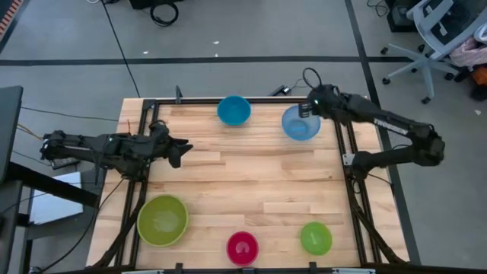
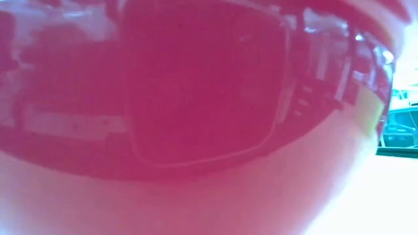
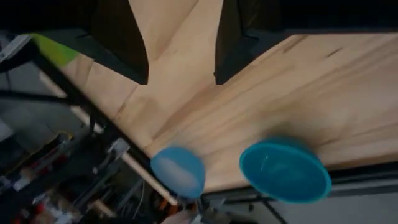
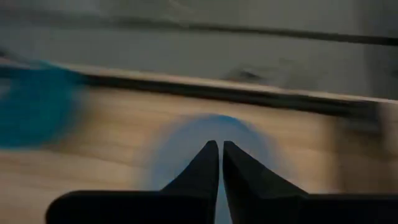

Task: Nest bowls inside each other
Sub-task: Stack the right blue bowl on top of the green bowl

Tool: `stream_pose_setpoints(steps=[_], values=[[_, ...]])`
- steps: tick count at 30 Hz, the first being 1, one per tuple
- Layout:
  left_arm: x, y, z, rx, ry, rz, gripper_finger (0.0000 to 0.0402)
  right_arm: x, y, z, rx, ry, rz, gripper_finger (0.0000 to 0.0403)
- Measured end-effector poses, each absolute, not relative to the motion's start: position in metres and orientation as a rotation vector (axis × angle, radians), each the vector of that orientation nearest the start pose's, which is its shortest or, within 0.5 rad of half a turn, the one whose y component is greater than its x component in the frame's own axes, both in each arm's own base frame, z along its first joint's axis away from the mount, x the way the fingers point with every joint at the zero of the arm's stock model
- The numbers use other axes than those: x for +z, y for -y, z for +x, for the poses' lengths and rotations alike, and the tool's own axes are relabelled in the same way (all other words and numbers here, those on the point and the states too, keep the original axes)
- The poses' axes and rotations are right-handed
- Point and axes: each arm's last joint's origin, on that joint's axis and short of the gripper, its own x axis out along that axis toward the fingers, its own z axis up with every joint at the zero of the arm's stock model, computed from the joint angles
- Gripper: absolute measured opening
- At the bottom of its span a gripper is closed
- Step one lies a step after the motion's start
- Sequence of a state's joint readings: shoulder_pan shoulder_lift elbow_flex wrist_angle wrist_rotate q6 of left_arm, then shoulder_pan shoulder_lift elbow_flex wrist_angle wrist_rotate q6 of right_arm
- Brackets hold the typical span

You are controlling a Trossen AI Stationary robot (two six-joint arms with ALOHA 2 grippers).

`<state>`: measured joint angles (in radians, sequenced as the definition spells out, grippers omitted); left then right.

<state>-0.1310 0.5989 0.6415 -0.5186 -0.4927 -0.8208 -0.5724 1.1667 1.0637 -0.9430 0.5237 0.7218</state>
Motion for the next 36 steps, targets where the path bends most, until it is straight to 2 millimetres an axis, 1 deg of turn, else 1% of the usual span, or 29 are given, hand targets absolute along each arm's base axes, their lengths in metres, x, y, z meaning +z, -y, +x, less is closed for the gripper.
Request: stream_pose_setpoints(steps=[3,7,10,13,15,17,19,21,23,26,28,29,30,32,34,36], values=[[0.275,0.004,0.131,0.531,-0.333,-0.629,0.0204,0.291,0.148,0.164,-1.393,-0.828,0.638,0.0062],[0.269,0.003,0.137,0.581,-0.375,-0.534,0.0210,0.265,0.168,0.158,-1.438,-0.921,0.755,0.0121],[0.266,0.003,0.142,0.589,-0.405,-0.505,0.0211,0.244,0.179,0.155,-1.496,-0.979,0.852,0.0172],[0.263,0.004,0.146,0.597,-0.428,-0.496,0.0211,0.228,0.187,0.154,-1.523,-1.027,0.900,0.0212],[0.261,0.004,0.148,0.602,-0.439,-0.493,0.0211,0.216,0.192,0.155,-1.520,-1.068,0.923,0.0229],[0.259,0.004,0.150,0.608,-0.450,-0.487,0.0211,0.204,0.196,0.155,-1.516,-1.108,0.939,0.0233],[0.258,0.005,0.152,0.613,-0.460,-0.483,0.0211,0.191,0.199,0.155,-1.502,-1.147,0.966,0.0226],[0.256,0.005,0.154,0.617,-0.470,-0.481,0.0211,0.181,0.201,0.156,-1.483,-1.169,0.987,0.0204],[0.255,0.005,0.155,0.631,-0.469,-0.485,0.0211,0.176,0.203,0.159,-1.458,-1.170,0.994,0.0171],[0.253,0.002,0.157,0.665,-0.463,-0.513,0.0211,0.174,0.203,0.162,-1.411,-1.179,0.992,0.0099],[0.253,-0.001,0.158,0.689,-0.457,-0.530,0.0211,0.178,0.200,0.165,-1.381,-1.172,0.974,0.0041],[0.253,-0.003,0.159,0.700,-0.453,-0.535,0.0211,0.182,0.197,0.167,-1.358,-1.154,0.967,0.0023],[0.253,-0.004,0.160,0.708,-0.442,-0.542,0.0211,0.188,0.193,0.169,-1.340,-1.130,0.952,0.0017],[0.256,-0.008,0.162,0.722,-0.403,-0.560,0.0211,0.199,0.182,0.174,-1.316,-1.086,0.930,0.0022],[0.260,-0.012,0.168,0.714,-0.342,-0.565,0.0211,0.212,0.165,0.181,-1.276,-1.046,0.893,0.0022],[0.266,-0.016,0.173,0.699,-0.286,-0.549,0.0211,0.224,0.147,0.191,-1.223,-0.971,0.854,0.0013]])
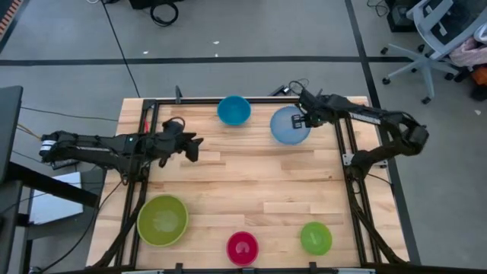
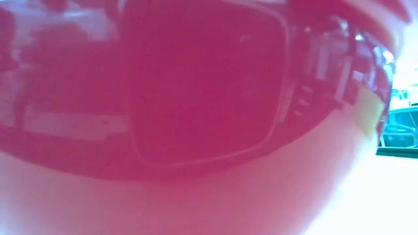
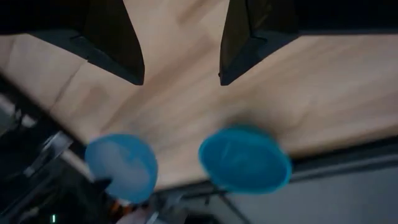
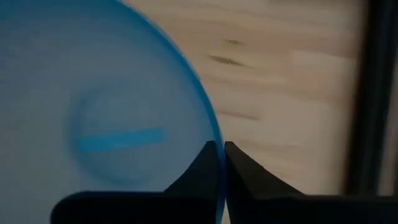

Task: Nest bowls inside each other
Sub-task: Stack the right blue bowl on top of the green bowl

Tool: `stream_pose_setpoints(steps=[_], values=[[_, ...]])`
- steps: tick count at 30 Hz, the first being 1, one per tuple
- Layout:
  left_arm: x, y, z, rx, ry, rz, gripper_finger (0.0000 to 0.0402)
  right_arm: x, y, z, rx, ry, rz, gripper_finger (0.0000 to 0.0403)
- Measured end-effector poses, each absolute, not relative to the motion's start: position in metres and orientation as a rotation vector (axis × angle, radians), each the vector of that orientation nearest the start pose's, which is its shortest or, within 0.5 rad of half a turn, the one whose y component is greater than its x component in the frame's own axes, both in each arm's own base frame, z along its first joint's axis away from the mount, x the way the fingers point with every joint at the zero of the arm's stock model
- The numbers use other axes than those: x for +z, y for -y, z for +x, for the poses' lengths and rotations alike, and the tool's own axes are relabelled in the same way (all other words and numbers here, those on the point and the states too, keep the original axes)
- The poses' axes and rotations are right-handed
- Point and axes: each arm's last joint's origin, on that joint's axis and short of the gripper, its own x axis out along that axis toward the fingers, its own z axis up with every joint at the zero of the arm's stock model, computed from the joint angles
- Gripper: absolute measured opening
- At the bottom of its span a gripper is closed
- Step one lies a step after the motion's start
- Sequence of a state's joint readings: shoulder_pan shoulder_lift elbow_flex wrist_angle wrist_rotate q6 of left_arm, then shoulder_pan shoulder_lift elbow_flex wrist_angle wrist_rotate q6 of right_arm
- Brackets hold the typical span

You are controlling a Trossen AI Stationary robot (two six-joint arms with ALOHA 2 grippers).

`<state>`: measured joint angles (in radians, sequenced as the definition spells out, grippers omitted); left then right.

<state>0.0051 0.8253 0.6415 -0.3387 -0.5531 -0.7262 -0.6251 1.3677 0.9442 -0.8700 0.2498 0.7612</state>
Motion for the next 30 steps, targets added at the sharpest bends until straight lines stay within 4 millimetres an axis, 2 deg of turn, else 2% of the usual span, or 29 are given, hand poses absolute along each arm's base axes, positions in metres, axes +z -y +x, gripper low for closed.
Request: stream_pose_setpoints(steps=[3,6,11,18,21,26,30], values=[[0.272,-0.026,0.187,0.680,-0.195,-0.528,0.0211,0.237,0.119,0.211,-1.099,-0.877,0.752,0.0010],[0.271,-0.037,0.201,0.638,-0.163,-0.520,0.0211,0.245,0.096,0.234,-0.988,-0.751,0.677,0.0012],[0.270,-0.050,0.220,0.552,-0.115,-0.526,0.0211,0.241,0.072,0.264,-0.918,-0.640,0.591,0.0011],[0.260,-0.053,0.231,0.508,-0.154,-0.476,0.0211,0.233,0.057,0.304,-0.912,-0.627,0.485,0.0011],[0.265,-0.054,0.239,0.492,-0.183,-0.437,0.0213,0.233,0.055,0.323,-0.910,-0.637,0.417,0.0011],[0.267,-0.059,0.252,0.568,-0.338,-0.301,0.0234,0.248,0.053,0.351,-0.866,-0.625,0.320,0.0016],[0.270,-0.064,0.261,0.620,-0.430,-0.249,0.0244,0.257,0.050,0.365,-0.826,-0.620,0.269,0.0017]])
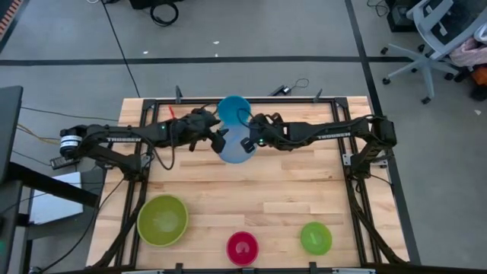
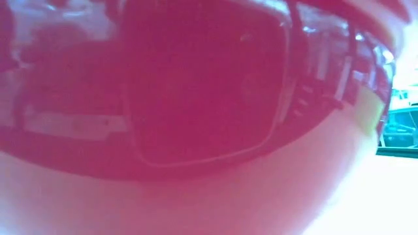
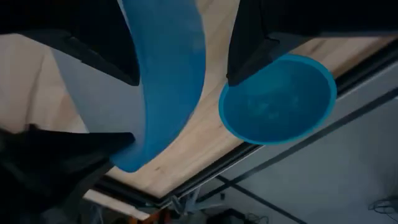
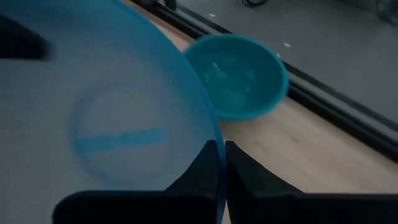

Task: Nest bowls inside each other
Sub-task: Stack the right blue bowl on top of the green bowl

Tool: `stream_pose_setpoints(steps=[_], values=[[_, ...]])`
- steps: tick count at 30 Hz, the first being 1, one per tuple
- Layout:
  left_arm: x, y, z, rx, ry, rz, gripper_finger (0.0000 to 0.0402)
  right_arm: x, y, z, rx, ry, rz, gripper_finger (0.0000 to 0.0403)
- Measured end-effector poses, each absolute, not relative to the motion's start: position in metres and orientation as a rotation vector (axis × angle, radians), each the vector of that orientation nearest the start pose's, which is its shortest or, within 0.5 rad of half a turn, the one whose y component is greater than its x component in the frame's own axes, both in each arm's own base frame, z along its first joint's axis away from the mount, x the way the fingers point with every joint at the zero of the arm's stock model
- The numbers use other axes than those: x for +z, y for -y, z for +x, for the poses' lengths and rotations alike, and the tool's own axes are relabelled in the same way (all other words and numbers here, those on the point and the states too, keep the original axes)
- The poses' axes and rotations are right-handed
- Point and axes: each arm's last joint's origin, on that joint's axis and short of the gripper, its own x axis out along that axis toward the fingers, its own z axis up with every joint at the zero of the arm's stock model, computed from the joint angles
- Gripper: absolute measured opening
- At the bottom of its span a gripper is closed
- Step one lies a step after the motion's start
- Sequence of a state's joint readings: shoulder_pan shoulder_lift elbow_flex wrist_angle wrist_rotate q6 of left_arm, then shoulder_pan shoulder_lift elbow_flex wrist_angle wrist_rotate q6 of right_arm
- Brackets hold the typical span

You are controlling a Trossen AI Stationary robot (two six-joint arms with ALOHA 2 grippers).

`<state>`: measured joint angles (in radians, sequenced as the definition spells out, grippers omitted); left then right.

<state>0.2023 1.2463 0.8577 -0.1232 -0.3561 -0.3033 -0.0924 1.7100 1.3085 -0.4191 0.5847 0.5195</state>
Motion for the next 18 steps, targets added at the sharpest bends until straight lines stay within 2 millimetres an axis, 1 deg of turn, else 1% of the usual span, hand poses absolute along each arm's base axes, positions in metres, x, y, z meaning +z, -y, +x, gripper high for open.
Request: stream_pose_setpoints(steps=[3,5,8,11,12,14,16,18], values=[[0.275,-0.066,0.265,0.627,-0.480,-0.241,0.0222,0.266,0.050,0.370,-0.805,-0.603,0.268,0.0019],[0.277,-0.066,0.265,0.634,-0.519,-0.235,0.0188,0.269,0.049,0.371,-0.775,-0.603,0.279,0.0023],[0.285,-0.066,0.262,0.652,-0.577,-0.224,0.0114,0.277,0.048,0.368,-0.725,-0.587,0.328,0.0037],[0.289,-0.067,0.257,0.669,-0.658,-0.228,0.0032,0.293,0.048,0.363,-0.651,-0.541,0.417,0.0061],[0.290,-0.068,0.255,0.675,-0.689,-0.228,0.0019,0.297,0.049,0.360,-0.626,-0.537,0.444,0.0070],[0.285,-0.067,0.248,0.660,-0.791,-0.219,0.0017,0.307,0.052,0.353,-0.590,-0.511,0.488,0.0088],[0.280,-0.067,0.244,0.632,-0.869,-0.237,0.0019,0.325,0.055,0.346,-0.524,-0.445,0.527,0.0105],[0.275,-0.064,0.237,0.566,-0.964,-0.282,0.0019,0.343,0.056,0.335,-0.458,-0.391,0.550,0.0118]])
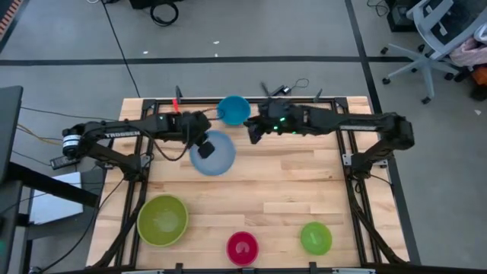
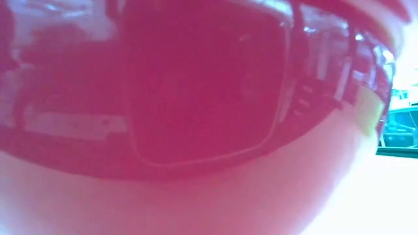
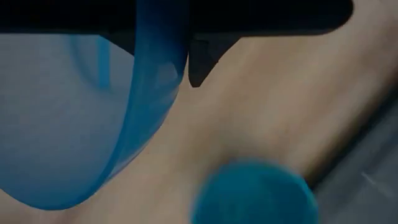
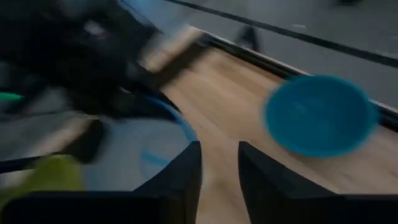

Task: Nest bowls inside each other
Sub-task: Stack the right blue bowl on top of the green bowl

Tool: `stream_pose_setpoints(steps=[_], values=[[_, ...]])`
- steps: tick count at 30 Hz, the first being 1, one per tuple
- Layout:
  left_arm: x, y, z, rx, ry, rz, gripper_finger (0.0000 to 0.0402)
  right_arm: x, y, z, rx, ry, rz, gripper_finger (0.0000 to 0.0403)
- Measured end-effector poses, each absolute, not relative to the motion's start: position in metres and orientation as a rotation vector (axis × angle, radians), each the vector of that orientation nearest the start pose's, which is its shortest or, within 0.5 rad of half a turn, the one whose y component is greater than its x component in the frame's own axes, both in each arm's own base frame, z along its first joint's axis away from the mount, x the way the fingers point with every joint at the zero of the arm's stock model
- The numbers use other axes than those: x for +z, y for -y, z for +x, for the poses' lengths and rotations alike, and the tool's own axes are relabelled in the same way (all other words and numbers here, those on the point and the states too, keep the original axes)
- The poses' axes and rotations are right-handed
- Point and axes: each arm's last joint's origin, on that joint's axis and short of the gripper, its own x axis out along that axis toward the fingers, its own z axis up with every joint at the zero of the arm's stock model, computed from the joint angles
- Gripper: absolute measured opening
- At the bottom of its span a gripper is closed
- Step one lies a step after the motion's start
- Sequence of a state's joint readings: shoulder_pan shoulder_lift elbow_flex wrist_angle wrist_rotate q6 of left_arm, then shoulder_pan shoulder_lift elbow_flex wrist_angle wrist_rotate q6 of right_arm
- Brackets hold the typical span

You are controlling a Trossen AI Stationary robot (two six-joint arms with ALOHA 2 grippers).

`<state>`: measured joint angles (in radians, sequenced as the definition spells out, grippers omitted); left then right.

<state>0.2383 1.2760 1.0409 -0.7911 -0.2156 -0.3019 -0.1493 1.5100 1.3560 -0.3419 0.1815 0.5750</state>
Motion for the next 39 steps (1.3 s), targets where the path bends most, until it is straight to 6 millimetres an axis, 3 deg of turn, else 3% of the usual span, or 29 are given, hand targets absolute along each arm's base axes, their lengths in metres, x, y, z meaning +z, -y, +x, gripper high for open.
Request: stream_pose_setpoints(steps=[3,6,13,17,25,30,34,39], values=[[0.273,-0.050,0.223,0.361,-1.126,-0.346,0.0019,0.364,0.053,0.317,-0.427,-0.341,0.536,0.0129],[0.279,-0.028,0.203,0.137,-1.239,-0.366,0.0019,0.374,0.055,0.299,-0.524,-0.337,0.483,0.0130],[0.298,0.025,0.164,-0.017,-1.274,-0.289,0.0019,0.357,0.058,0.282,-0.666,-0.464,0.481,0.0129],[0.297,0.049,0.156,0.002,-1.266,-0.262,0.0023,0.335,0.054,0.288,-0.678,-0.514,0.523,0.0129],[0.236,0.081,0.135,0.080,-1.432,-0.343,0.0034,0.309,0.044,0.311,-0.629,-0.574,0.551,0.0131],[0.224,0.089,0.130,0.142,-1.441,-0.426,0.0043,0.301,0.043,0.324,-0.550,-0.568,0.583,0.0131],[0.223,0.093,0.128,0.159,-1.443,-0.458,0.0089,0.294,0.046,0.333,-0.527,-0.570,0.596,0.0133],[0.223,0.096,0.126,0.159,-1.474,-0.512,0.0189,0.283,0.050,0.342,-0.556,-0.574,0.585,0.0141]])
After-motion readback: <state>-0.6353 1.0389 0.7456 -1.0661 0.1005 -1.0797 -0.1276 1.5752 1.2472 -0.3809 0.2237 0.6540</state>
